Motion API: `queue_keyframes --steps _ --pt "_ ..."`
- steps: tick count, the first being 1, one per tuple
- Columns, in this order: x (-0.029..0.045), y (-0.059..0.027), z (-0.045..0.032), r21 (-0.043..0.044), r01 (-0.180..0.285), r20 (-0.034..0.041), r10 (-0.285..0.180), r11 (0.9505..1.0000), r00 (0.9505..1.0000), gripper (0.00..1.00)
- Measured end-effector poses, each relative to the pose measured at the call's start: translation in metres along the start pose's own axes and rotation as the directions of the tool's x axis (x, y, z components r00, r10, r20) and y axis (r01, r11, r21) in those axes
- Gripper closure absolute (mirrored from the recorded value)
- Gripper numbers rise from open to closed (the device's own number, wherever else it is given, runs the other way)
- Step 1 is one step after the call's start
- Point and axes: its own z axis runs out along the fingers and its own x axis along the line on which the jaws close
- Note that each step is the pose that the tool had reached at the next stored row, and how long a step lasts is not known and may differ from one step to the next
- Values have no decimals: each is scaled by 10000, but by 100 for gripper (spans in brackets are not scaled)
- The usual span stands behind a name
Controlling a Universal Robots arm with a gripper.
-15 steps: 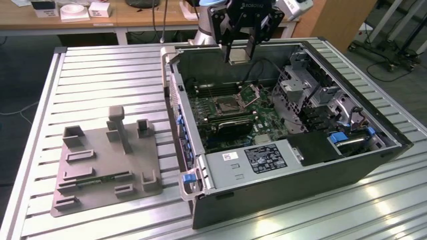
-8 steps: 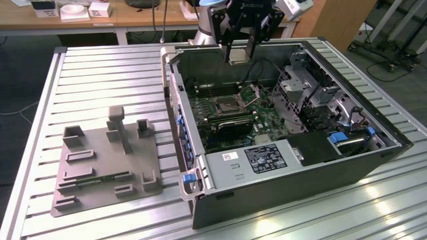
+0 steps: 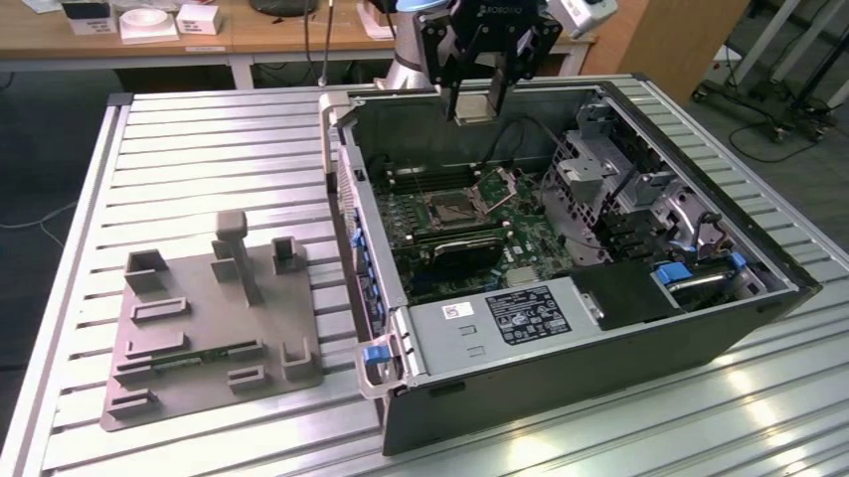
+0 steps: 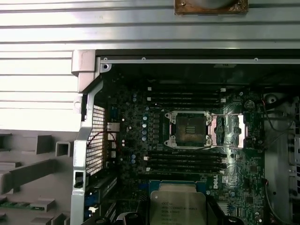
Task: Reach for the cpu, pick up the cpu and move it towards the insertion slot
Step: 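Pick up the cpu and move it towards the insertion slot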
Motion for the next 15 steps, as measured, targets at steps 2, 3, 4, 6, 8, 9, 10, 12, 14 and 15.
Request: queue_keyframes --steps 2,3,4,6,8,9,10,12,14,15 --pt "-24 39 13 -1 0 0 0 10000 10000 45" --pt "-36 56 18 0 -1 0 1 10000 10000 45" --pt "-47 70 23 0 -1 0 1 10000 10000 45" --pt "-71 97 31 1 0 -1 0 10000 10000 45" --pt "-90 112 38 -1 -1 1 1 10000 10000 45" --pt "-94 115 39 -1 -1 1 1 10000 10000 45" --pt "-94 114 40 -1 -1 0 1 10000 10000 45" --pt "-98 116 41 0 0 0 0 10000 10000 45" --pt "-99 118 41 0 0 0 0 10000 10000 45" --pt "-99 121 41 0 -1 0 1 10000 10000 45"
